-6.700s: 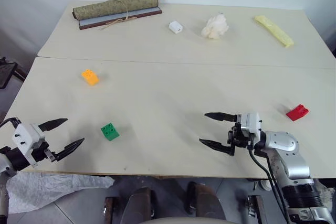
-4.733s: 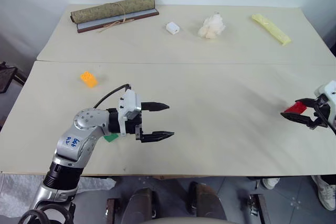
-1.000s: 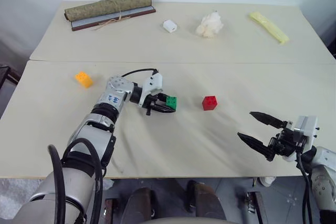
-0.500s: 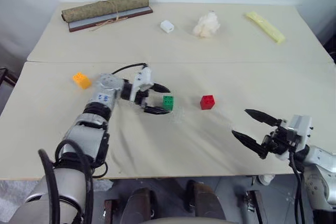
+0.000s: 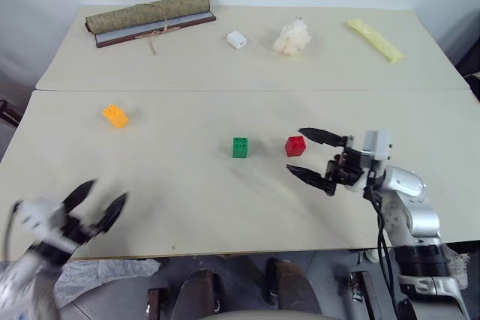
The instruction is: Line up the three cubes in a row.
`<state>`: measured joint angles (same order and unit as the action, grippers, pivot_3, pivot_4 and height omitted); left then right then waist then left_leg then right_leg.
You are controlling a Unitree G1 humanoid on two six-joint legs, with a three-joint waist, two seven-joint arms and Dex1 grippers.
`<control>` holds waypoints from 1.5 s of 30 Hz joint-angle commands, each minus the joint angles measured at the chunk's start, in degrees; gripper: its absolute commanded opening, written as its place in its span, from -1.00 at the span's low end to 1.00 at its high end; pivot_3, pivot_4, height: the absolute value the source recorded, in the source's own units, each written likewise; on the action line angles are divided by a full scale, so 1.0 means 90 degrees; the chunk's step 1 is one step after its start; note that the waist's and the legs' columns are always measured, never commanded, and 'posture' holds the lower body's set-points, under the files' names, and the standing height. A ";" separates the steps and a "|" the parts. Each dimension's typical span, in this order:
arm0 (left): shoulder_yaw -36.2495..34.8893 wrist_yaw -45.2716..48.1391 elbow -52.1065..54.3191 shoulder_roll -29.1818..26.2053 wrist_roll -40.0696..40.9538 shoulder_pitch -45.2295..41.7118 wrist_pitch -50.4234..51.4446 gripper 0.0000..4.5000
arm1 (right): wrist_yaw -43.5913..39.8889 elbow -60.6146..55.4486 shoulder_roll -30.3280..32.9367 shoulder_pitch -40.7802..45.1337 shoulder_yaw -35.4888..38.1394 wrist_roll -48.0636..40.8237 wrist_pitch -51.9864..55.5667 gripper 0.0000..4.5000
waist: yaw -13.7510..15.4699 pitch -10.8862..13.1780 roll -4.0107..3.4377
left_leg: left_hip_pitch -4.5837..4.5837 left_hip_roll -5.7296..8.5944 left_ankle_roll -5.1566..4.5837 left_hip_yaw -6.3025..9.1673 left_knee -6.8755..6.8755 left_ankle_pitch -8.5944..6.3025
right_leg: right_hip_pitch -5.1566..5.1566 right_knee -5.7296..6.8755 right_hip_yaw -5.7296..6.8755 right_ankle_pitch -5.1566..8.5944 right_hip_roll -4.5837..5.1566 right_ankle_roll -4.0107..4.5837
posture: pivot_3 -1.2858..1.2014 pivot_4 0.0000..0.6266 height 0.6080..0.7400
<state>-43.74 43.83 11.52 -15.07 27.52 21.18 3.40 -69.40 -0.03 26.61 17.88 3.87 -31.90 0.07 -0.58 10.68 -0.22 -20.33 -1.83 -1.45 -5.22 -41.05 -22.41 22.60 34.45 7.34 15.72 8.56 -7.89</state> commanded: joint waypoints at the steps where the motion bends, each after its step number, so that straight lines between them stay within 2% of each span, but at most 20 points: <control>1: -0.0398 -0.0484 0.0501 0.0399 0.0374 0.0598 -0.0356 0.96 | -0.0197 -0.0115 0.0090 0.0177 -0.0051 -0.0102 0.0078 1.00 | 0.0089 -0.0001 -0.0001 | 0.0002 0.0000 -0.0002 -0.0001 -0.0003 -0.0001 | -0.0002 -0.0001 -0.0002 0.0000 0.0001 0.0000 | 0.03 -0.52 1.00; 8: 0.0048 -0.1088 0.1094 0.0742 0.0506 0.0911 -0.0288 0.96 | -0.0367 0.0133 0.0217 0.0313 -0.0008 -0.0079 0.0148 1.00 | 0.0165 -0.0007 -0.0003 | 0.0003 0.0001 -0.0010 -0.0014 -0.0011 -0.0029 | 0.0003 0.0000 -0.0011 0.0000 0.0003 0.0002 | 0.03 -0.52 1.00; 10: 0.0467 -0.1619 0.1474 0.0710 0.0407 0.0785 0.0293 0.96 | -0.0407 0.0175 0.0271 0.0293 -0.0006 -0.0073 0.0174 1.00 | 0.0130 -0.0007 -0.0004 | 0.0002 0.0000 -0.0010 -0.0021 -0.0006 -0.0033 | 0.0009 0.0000 -0.0010 0.0001 0.0001 0.0004 | 0.03 -0.52 1.00; 12: 0.0814 -0.2405 0.1809 0.0601 0.0187 0.0251 0.0782 0.96 | -0.0388 0.0162 0.0300 0.0272 0.0001 -0.0105 0.0245 1.00 | 0.0125 -0.0007 -0.0004 | 0.0002 0.0002 -0.0011 -0.0023 -0.0003 -0.0034 | 0.0009 -0.0001 -0.0009 0.0001 -0.0001 0.0004 | 0.03 -0.52 1.00; 17: 0.1520 -0.4255 0.1947 0.0168 -0.0331 -0.1761 0.2369 0.96 | -0.0336 -0.0078 0.0377 0.0191 0.0022 -0.0292 0.0683 1.00 | 0.0192 -0.0009 -0.0003 | 0.0001 0.0014 -0.0008 -0.0021 -0.0020 -0.0028 | 0.0004 0.0011 -0.0005 0.0001 -0.0012 0.0003 | 0.03 -0.52 1.00; 20: 0.1906 -0.5319 0.1496 0.0328 -0.0658 -0.3171 0.2995 0.96 | -0.0311 -0.0235 0.0464 0.0084 0.0130 -0.0443 0.0928 1.00 | 0.0194 -0.0012 -0.0006 | 0.0004 0.0020 -0.0008 -0.0024 -0.0015 -0.0029 | 0.0005 0.0014 -0.0009 0.0001 -0.0011 0.0003 | 0.03 -0.52 1.00; 24: 0.2123 -0.6190 0.0505 0.0263 -0.1338 -0.4278 0.3283 0.96 | -0.0190 -0.0457 0.0467 -0.0069 0.0169 -0.0470 0.1040 1.00 | 0.0181 -0.0013 -0.0006 | 0.0004 0.0024 -0.0002 -0.0029 -0.0004 -0.0029 | 0.0007 0.0006 0.0009 0.0001 -0.0025 0.0003 | 0.03 -0.52 1.00; 31: 0.2315 -0.6699 -0.0760 0.0357 -0.1765 -0.5404 0.2875 0.96 | 0.0007 -0.0684 0.0463 -0.0239 0.0263 -0.0488 0.1118 1.00 | 0.0205 -0.0011 -0.0002 | -0.0001 0.0014 0.0006 -0.0047 0.0001 -0.0025 | 0.0006 -0.0018 0.0013 0.0001 -0.0040 0.0002 | 0.03 -0.52 1.00; 35: 0.2522 -0.6613 -0.1646 0.0313 -0.1892 -0.6032 0.2694 0.96 | 0.0085 -0.0809 0.0463 -0.0324 0.0271 -0.0508 0.1148 1.00 | 0.0244 -0.0011 -0.0002 | -0.0009 0.0016 0.0011 -0.0065 -0.0005 -0.0022 | -0.0002 -0.0029 0.0023 -0.0002 -0.0043 -0.0003 | 0.03 -0.52 1.00; 39: 0.2504 -0.6670 -0.2089 0.0337 -0.1911 -0.6275 0.2655 0.96 | 0.0156 -0.0852 0.0448 -0.0345 0.0267 -0.0502 0.1146 1.00 | 0.0217 -0.0011 -0.0002 | -0.0009 0.0015 0.0011 -0.0067 0.0002 -0.0022 | -0.0002 -0.0036 0.0023 -0.0003 -0.0047 -0.0005 | 0.03 -0.52 1.00; 45: 0.2519 -0.6787 -0.2121 0.0374 -0.1942 -0.6255 0.2684 0.96 | 0.0224 -0.0905 0.0425 -0.0426 0.0242 -0.0501 0.1125 1.00 | 0.0208 -0.0011 -0.0002 | -0.0009 0.0006 0.0021 -0.0067 0.0009 -0.0017 | 0.0000 -0.0044 0.0023 -0.0003 -0.0058 -0.0005 | 0.03 -0.52 1.00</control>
<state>-21.03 -16.78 -9.31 -11.73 10.72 -34.60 28.21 -67.60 -5.88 30.40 14.31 5.06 -35.28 10.34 1.29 10.58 -0.24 -20.41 -1.77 -1.26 -5.82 -40.97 -22.56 22.59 34.05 7.55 15.70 8.04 -7.94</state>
